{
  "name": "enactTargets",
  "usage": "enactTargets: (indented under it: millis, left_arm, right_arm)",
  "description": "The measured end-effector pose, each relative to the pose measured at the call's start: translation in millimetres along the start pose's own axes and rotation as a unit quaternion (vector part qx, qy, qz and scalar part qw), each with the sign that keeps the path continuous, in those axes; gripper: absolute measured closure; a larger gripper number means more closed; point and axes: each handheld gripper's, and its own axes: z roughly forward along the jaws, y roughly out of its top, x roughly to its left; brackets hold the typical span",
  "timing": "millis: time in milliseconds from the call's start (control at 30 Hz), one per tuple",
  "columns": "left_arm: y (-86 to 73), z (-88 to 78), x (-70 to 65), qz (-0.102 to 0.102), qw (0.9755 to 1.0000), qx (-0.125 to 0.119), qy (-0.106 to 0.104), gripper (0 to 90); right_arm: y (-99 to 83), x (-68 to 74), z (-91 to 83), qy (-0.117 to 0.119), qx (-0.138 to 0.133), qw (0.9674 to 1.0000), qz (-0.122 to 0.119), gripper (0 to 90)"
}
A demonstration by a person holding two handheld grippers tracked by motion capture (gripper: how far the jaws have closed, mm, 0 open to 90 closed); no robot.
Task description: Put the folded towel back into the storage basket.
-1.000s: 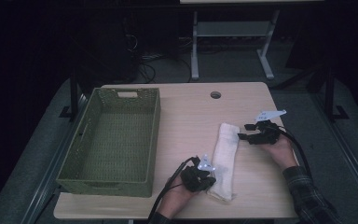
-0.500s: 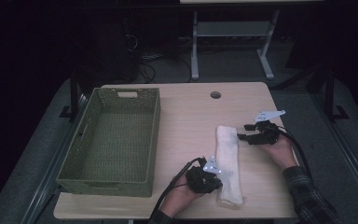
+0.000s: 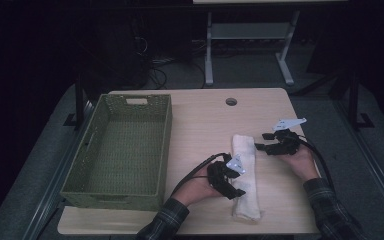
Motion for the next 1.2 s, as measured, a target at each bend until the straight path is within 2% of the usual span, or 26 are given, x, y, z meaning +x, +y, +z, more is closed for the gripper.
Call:
enactTargets:
  millis: [33,133,233,300,367,433,500,600,700,800,833,867,900,967,1067,1200]
  left_arm:
    - [1.5,2.9,0.8,0.003,1.0,-0.001,-0.007,34.4]
    - [4.5,13.4,3.0,0.037,0.9989,0.026,-0.016,30.5]
    - [3.2,22.6,5.3,0.049,0.998,0.034,-0.019,27.1]
    - [0.3,28.4,6.2,0.046,0.998,0.037,-0.023,25.5]
    - [-1.5,30.1,6.0,0.043,0.9985,0.025,-0.023,24.2]
    - [-1.4,30.1,5.6,0.045,0.9984,0.026,-0.021,23.9]
    - [-1.0,30.7,3.2,0.048,0.9983,0.029,-0.012,24.1]
    - [-0.6,30.7,2.2,0.043,0.9986,0.029,-0.009,26.1]
    - [1.1,27.6,-2.4,0.038,0.9986,0.036,-0.006,37.6]
    - [1.1,26.0,-7.5,0.032,0.9989,0.034,-0.005,57.2]
    - [0.9,25.3,-8.8,0.029,0.999,0.035,-0.005,61.3]
    - [0.8,24.5,-9.5,0.029,0.9989,0.037,-0.006,66.6]
    - [0.5,24.1,-10.7,0.02,0.9991,0.037,-0.006,71.1]
    - [-0.2,23.1,-13.1,0.003,0.9993,0.037,-0.005,75.1]
    - [-1.4,21.4,-14.5,-0.011,0.9991,0.04,-0.007,77.0]
    - [-2.6,21.3,-15.9,-0.003,0.9993,0.037,-0.003,77.2]
  right_arm:
    - [0.1,-0.1,-0.3,0.0,-0.001,1.0,0.001,40.8]
    - [-0.2,-0.7,-0.3,-0.002,0.0,1.0,-0.001,40.8]
    - [-0.4,-0.2,-0.2,-0.001,0.001,1.0,-0.001,40.8]
    - [-0.6,-0.1,-0.3,-0.001,0.002,1.0,-0.001,40.7]
    - [-1.1,-0.4,-0.5,-0.001,0.003,1.0,0.002,40.6]
    - [-1.5,-1.5,-0.2,0.0,0.004,1.0,-0.001,40.5]
    - [-1.4,-0.6,-0.2,0.002,0.005,1.0,0.004,40.5]
    - [-1.8,-0.3,0.3,0.002,0.003,1.0,-0.003,40.5]
    - [-1.8,0.4,0.5,0.006,0.004,1.0,-0.003,40.2]
    - [-1.1,2.3,0.9,0.017,0.003,0.9998,-0.014,39.5]
    - [-0.3,4.1,0.1,0.025,0.002,0.9996,-0.009,39.1]
    - [0.3,4.0,-0.6,0.035,-0.002,0.9992,-0.016,38.6]
    - [1.4,5.0,-1.3,0.047,-0.005,0.9987,-0.016,38.4]
    - [3.8,6.2,-1.8,0.068,-0.009,0.9972,-0.03,37.6]
    - [11.2,10.2,-0.3,0.095,-0.01,0.9941,-0.05,37.5]
    - [24.7,16.0,13.5,0.122,-0.002,0.9887,-0.087,37.5]
